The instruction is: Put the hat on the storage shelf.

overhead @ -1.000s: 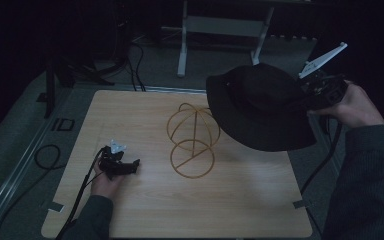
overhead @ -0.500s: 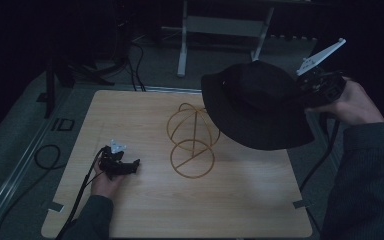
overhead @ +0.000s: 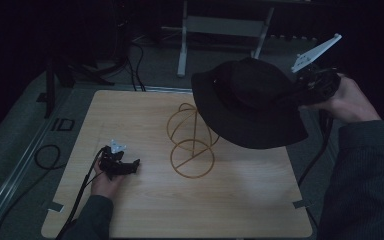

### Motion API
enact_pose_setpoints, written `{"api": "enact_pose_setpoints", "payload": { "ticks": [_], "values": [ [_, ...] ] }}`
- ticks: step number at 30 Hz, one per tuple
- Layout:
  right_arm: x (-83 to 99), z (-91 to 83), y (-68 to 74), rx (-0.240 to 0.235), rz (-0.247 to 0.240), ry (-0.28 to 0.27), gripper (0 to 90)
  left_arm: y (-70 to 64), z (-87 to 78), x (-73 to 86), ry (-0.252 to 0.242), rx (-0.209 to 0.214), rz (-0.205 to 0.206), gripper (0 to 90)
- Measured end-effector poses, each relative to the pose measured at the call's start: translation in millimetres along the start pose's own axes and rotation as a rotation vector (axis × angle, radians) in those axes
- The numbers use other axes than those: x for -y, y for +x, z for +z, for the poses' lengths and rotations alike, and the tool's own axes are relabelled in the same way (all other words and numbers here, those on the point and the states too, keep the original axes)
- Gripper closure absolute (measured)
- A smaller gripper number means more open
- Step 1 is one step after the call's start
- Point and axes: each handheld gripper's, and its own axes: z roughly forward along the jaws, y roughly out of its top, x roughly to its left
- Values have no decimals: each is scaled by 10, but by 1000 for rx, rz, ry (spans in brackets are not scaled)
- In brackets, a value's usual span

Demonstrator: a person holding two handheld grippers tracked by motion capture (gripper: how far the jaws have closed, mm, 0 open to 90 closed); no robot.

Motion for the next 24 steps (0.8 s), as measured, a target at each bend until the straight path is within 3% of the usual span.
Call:
{"api": "enact_pose_setpoints", "payload": {
  "ticks": [11,24],
  "values": [
    [-73,21,52,-22,-29,-14,876,-2,5,-4,-1,1,0,147],
    [-218,173,93,-39,-56,-13,875,-2,5,-4,-1,1,0,147]
  ]
}}
